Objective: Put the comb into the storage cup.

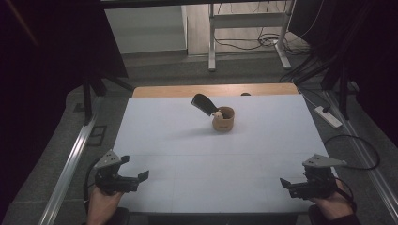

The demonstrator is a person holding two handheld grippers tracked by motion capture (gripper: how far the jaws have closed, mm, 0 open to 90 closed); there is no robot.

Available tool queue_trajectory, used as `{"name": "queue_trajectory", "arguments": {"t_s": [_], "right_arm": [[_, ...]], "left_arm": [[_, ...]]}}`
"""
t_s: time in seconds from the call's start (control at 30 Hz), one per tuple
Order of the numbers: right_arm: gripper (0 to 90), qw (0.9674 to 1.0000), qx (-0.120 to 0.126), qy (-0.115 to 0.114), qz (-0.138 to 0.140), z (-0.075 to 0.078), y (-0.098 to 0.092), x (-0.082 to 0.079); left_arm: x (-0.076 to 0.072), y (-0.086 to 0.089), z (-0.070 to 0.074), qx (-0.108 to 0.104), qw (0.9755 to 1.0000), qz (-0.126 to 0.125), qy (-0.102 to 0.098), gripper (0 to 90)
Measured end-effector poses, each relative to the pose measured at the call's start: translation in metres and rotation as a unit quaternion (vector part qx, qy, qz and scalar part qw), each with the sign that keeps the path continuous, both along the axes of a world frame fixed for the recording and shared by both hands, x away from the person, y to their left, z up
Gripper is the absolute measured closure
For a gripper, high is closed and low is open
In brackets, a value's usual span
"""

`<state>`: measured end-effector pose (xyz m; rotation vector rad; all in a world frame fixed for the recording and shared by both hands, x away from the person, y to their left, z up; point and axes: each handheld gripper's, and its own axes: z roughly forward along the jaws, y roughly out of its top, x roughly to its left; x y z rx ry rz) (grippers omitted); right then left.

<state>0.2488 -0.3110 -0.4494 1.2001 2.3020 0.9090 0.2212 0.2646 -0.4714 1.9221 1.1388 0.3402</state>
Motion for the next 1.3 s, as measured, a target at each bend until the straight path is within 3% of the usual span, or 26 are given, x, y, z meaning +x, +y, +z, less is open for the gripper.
{"name": "queue_trajectory", "arguments": {"t_s": [0.77, 1.0, 1.3], "right_arm": [[0.0, 1.0000, -0.001, -0.001, -0.005, 0.000, 0.000, 0.000], [0.0, 0.9999, -0.001, 0.000, -0.010, 0.000, 0.000, 0.000], [0.0, 0.9999, -0.004, 0.001, -0.014, 0.000, 0.000, 0.001]], "left_arm": [[-0.020, 0.006, -0.006, 0.030, 0.9991, 0.026, 0.013, 0.0], [-0.022, 0.003, -0.006, 0.051, 0.9980, 0.030, 0.019, 0.0], [-0.020, 0.001, -0.007, 0.058, 0.9973, 0.034, 0.030, 0.0]]}}
